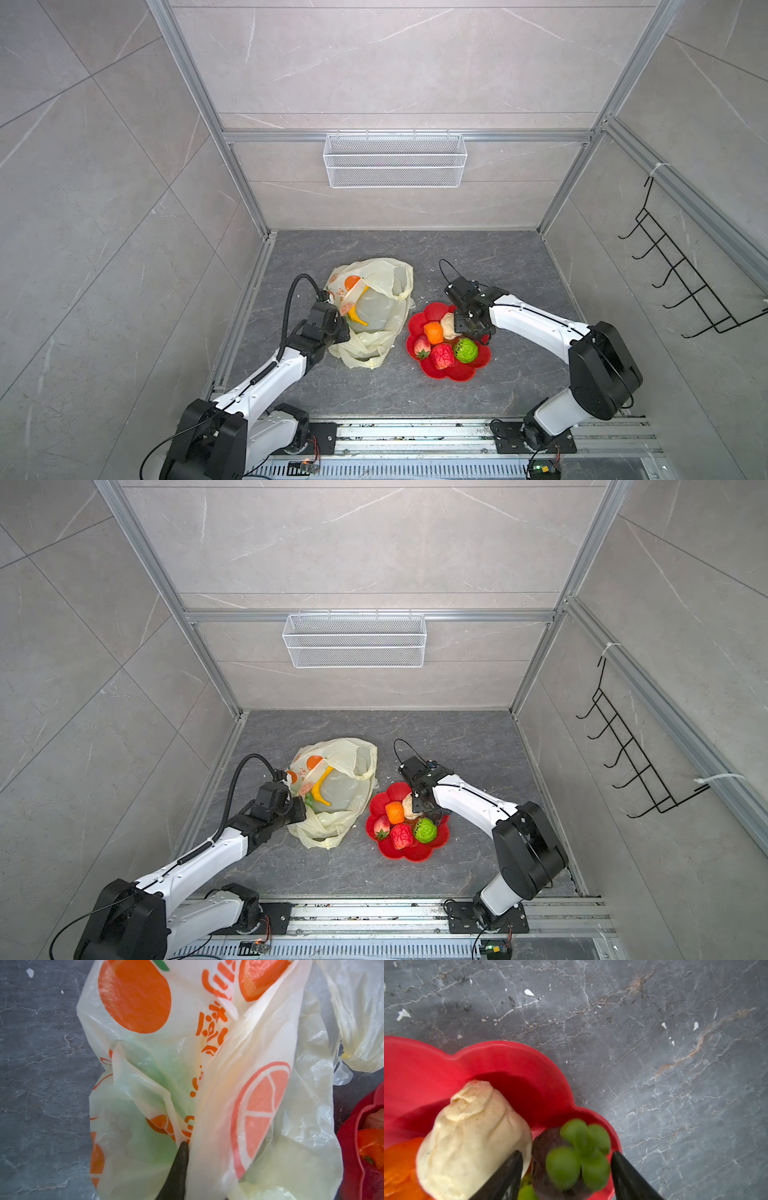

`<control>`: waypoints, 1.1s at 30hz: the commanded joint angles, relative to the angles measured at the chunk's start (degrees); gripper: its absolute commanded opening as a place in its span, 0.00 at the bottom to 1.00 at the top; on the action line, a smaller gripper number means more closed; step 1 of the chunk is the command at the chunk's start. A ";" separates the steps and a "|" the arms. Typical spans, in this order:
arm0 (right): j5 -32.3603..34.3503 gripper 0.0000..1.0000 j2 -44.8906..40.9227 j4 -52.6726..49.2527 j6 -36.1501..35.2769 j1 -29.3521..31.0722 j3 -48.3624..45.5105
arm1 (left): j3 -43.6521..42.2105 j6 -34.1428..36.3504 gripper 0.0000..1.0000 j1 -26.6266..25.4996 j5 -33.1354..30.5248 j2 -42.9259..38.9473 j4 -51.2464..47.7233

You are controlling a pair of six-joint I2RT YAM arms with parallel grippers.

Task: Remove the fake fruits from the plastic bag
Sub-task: 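Lower the mangosteen onto the plate and open the right gripper, then move the right gripper back into the bag mouth toward the yellow banana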

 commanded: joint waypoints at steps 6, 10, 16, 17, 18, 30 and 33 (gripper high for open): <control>-0.85 0.71 -2.78 -0.99 1.18 0.05 3.18 | 0.49 0.93 0.13 -0.20 -0.24 -0.30 1.18; -2.13 0.70 -4.50 0.20 0.61 3.01 5.78 | 1.07 0.31 0.12 -0.22 1.04 1.21 1.12; -3.69 0.68 2.21 3.13 1.90 13.69 16.44 | 0.60 -1.39 0.12 -0.24 1.63 1.67 1.82; -4.58 0.68 4.46 4.06 2.04 15.34 18.63 | 0.45 -2.16 0.12 -0.22 1.75 1.86 1.88; -5.85 0.68 6.85 5.42 2.13 16.79 20.87 | 0.37 -3.07 0.11 -0.24 2.11 2.10 2.04; -16.13 0.61 32.69 13.62 4.45 21.71 42.97 | -1.08 -4.21 0.11 -0.07 -0.85 -2.09 0.59; -14.44 0.60 36.76 14.42 4.66 21.75 46.06 | -0.69 -4.04 0.11 -0.02 -0.48 -1.41 0.24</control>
